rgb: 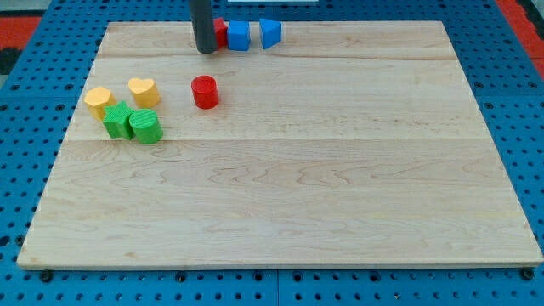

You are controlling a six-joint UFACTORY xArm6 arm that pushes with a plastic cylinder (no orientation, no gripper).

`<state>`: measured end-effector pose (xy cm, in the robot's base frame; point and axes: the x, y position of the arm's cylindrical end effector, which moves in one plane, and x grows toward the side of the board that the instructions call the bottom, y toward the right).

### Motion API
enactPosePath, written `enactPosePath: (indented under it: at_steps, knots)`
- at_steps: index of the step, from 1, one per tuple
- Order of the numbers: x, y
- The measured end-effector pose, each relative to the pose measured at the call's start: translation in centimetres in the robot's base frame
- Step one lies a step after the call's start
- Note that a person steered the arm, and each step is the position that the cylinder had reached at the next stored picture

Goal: Move red circle closer to the blue cube

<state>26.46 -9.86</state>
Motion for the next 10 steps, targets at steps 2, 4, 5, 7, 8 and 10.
enactPosePath:
  at_steps: [2, 4, 5, 7, 8, 10]
  knots:
    - [0.7, 4.1]
    - [-1.9, 4.2]
    - [1.0, 5.0]
    - [13.8, 6.9]
    - [15.4, 0.2]
    - [7.6, -1.7]
